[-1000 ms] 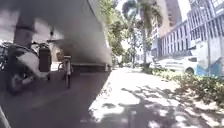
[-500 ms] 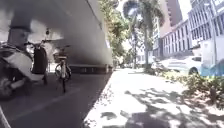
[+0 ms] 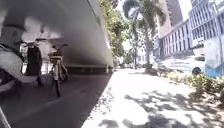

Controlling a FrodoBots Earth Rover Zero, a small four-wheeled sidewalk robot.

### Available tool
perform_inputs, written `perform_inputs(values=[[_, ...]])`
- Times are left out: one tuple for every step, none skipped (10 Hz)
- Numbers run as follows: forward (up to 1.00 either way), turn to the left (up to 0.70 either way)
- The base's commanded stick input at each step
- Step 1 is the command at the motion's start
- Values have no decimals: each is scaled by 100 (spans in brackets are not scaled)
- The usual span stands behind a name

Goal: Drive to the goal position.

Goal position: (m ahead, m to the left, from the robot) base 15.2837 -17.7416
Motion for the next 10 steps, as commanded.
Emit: perform_inputs(values=[[70, -14], [45, 0], [47, 0], [70, 0], [70, 0], [70, 0], [70, 0], [70, 0], [66, 0], [45, 0]])
